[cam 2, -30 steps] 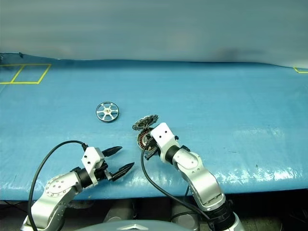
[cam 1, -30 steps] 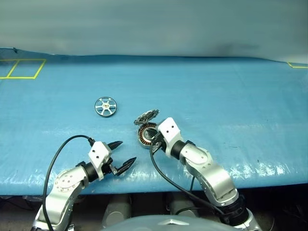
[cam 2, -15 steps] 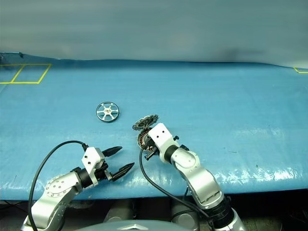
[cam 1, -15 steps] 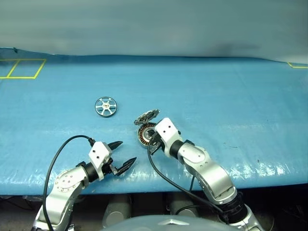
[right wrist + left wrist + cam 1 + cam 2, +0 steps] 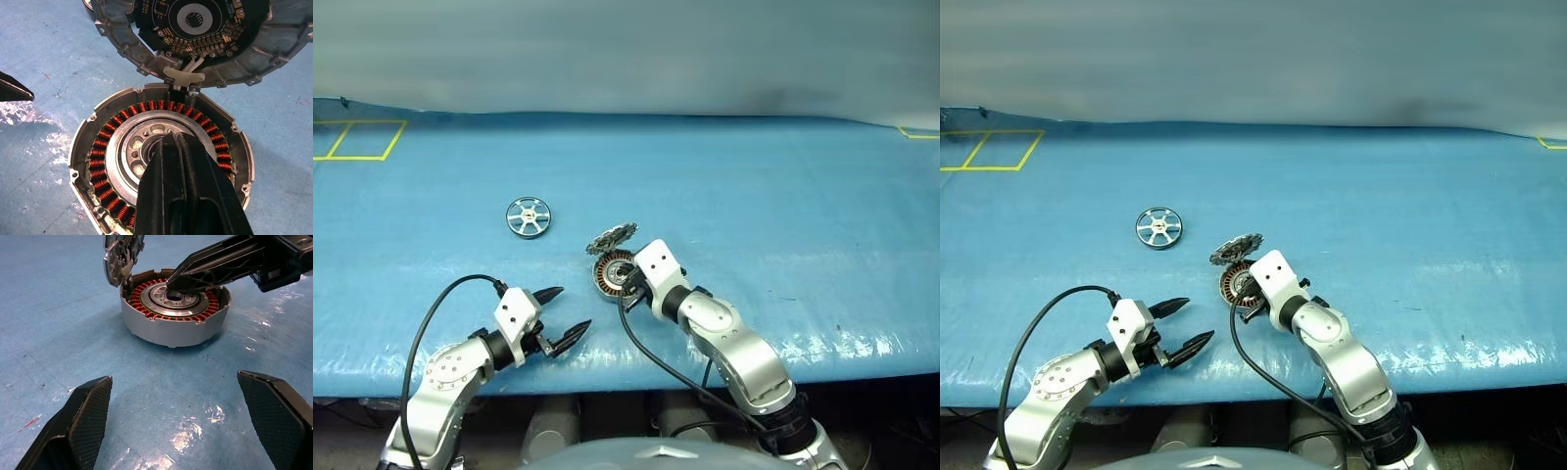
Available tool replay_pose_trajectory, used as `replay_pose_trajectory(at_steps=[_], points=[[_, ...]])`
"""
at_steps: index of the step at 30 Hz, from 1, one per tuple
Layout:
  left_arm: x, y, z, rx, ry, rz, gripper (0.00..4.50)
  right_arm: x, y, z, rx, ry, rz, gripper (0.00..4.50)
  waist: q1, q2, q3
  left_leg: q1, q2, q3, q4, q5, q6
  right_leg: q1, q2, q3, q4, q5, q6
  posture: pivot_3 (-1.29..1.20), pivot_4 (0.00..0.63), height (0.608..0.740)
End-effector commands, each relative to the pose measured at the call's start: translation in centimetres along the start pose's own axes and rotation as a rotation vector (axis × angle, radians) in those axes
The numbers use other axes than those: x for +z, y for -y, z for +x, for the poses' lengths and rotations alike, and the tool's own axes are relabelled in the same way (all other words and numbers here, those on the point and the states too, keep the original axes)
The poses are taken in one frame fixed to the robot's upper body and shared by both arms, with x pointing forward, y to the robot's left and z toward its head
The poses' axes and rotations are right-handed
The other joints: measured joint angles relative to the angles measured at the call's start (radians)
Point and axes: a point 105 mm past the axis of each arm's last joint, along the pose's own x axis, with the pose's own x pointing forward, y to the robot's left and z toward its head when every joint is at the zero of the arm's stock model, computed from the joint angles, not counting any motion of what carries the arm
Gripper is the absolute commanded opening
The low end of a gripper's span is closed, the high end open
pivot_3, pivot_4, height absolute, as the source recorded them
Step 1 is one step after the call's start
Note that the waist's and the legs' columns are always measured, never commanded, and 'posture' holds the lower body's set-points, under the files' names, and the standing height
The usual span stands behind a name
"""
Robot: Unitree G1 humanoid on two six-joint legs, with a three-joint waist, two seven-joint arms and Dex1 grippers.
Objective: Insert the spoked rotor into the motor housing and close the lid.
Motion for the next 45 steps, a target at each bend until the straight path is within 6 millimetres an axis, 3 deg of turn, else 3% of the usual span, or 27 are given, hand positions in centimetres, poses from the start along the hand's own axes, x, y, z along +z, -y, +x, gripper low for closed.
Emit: replay_pose_trajectory(at_steps=[1,31,39,45], points=[[0.4,-0.1,-0.1,-0.004,0.009,0.026,4.5,-0.1,0.2,0.0,-0.016,-0.003,0.019,0.05,0.0,0.0,0.0,0.0,0.0,0.0,0.0,0.0,0.0,0.0,0.0,0.0,0.0,0.0,0.0,0.0,0.15,0.74],[0.3,-0.1,-0.1,0.001,0.005,0.016,4.5,-3.7,-0.7,-0.4,0.009,-0.209,0.12,0.05,0.001,-0.004,-0.01,0.001,0.0,-0.001,0.001,0.0,0.0,0.001,0.0,0.0,-0.001,0.0,0.0,0.0,0.15,0.74],[0.3,-0.1,-0.1,0.002,0.005,0.02,4.5,-4.7,-1.0,-0.7,0.042,-0.264,0.035,0.05,0.001,-0.005,-0.015,0.001,0.0,-0.001,0.0,0.0,0.0,0.001,-0.001,-0.001,-0.001,0.0,0.0,0.0,0.15,0.74],[0.4,-0.1,-0.1,0.0,0.006,0.02,4.5,-4.2,-2.1,-0.8,0.132,-0.222,-0.07,0.05,0.0,-0.005,-0.018,0.004,0.0,-0.001,-0.001,0.0,0.0,0.001,-0.001,-0.001,-0.003,0.0,0.0,0.0,0.15,0.74]])
